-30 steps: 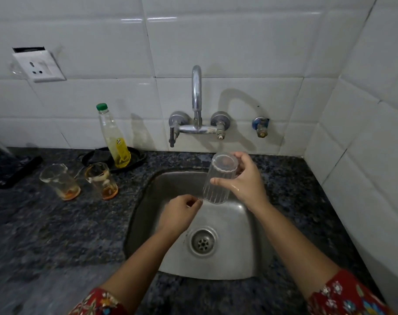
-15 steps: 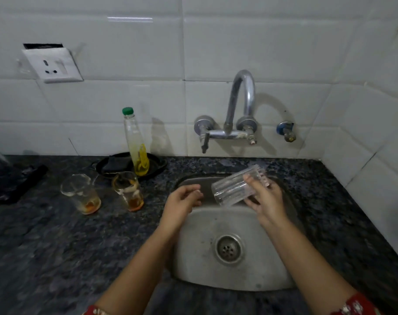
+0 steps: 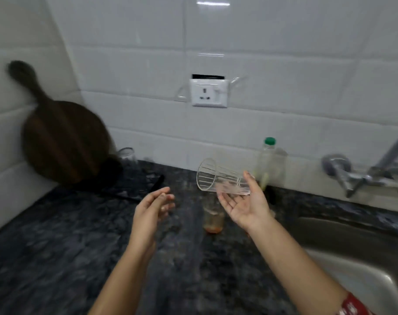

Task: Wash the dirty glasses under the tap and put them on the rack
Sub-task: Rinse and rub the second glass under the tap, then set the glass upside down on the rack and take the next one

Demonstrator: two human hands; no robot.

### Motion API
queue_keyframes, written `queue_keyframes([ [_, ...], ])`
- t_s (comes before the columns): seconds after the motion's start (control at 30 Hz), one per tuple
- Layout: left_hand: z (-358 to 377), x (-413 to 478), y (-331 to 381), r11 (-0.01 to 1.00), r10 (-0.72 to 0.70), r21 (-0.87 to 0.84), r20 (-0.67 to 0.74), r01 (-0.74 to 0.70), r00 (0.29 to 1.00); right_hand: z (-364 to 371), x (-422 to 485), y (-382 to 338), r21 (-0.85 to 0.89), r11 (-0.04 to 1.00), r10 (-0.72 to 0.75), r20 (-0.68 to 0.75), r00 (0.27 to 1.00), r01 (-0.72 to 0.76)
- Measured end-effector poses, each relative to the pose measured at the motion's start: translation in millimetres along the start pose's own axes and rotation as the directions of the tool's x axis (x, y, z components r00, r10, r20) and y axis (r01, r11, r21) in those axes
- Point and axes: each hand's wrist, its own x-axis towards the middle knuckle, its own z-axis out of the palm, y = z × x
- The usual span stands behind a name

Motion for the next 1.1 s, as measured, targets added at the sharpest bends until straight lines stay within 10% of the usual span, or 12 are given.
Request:
queue_keyframes([
  [0.37,-144.0,60.1,12.9,0.999,-0.032,0.016,-0.280,0.037,0.959,136.8,135.0,146.4,-0.492,0.835,-0.242,0.071,0.968,0.246],
  [0.53,-171.0,83.4,9.8,0.998,-0.056,0.023,-0.321,0.067,0.945,164.9,185.8,194.9,-0.757,0.454,-0.432,0.274,0.859,0.470],
  [0.77,-186.3,99.6,-1.0,0.996,-0.088,-0.008,-0.350,0.090,0.933,181.5,227.2,227.3,-0.799,0.143,-0.340,0.515,0.787,0.585],
  [1.1,-188.3,110.2,-12.8,0.994,-0.101,0.006,-0.367,0.111,0.925,179.8,250.7,234.6,-0.809,0.017,-0.290,0.558,0.778,0.587],
])
